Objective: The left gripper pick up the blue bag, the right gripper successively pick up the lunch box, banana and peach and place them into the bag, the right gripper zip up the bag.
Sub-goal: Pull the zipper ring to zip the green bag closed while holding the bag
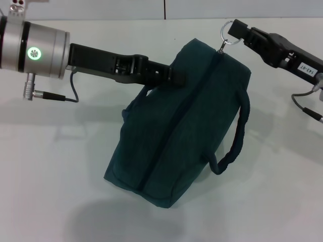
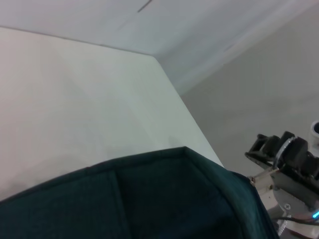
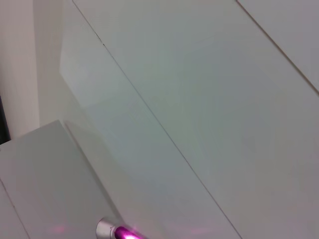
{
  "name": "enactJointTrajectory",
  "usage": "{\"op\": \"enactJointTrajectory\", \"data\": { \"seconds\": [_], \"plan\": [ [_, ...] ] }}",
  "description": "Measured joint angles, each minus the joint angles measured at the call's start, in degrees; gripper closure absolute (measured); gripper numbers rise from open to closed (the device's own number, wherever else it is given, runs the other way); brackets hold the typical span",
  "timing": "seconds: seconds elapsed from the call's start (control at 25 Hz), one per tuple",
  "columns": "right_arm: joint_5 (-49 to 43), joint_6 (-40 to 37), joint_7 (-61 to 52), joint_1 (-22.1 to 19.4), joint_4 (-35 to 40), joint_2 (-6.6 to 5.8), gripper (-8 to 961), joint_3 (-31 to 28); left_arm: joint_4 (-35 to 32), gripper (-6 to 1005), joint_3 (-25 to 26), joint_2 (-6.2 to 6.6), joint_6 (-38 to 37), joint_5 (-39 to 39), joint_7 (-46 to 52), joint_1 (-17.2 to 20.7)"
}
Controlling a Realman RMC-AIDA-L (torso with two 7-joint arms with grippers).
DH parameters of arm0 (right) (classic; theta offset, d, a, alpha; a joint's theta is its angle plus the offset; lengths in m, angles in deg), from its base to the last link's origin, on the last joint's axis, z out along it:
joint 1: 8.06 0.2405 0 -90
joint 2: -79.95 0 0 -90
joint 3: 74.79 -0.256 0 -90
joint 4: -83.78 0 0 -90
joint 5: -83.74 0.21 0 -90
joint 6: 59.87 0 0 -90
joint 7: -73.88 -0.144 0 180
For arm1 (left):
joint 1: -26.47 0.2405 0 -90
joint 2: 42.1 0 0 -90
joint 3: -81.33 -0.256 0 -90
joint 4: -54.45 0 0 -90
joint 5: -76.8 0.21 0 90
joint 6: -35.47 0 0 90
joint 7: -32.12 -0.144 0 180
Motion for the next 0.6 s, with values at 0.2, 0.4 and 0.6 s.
{"op": "enactJointTrajectory", "data": {
  "seconds": [0.2, 0.4, 0.6],
  "plan": [
    [0.0, -0.4, 0.0, -0.5, 0.0, 0.03, 897, 0.0, 0.2, 586, -0.1, -0.17, -0.4, -0.1, -0.2, 0.1],
    [0.0, -0.5, 0.0, -0.8, 0.0, 0.03, 897, 0.0, 0.2, 757, -0.1, -0.18, -0.4, -0.3, -0.6, 0.2],
    [0.2, -0.8, 0.0, -0.8, 0.0, 0.03, 896, 0.0, 0.2, 850, -0.1, -0.5, -0.7, -0.4, -1.7, 0.2]
  ]
}}
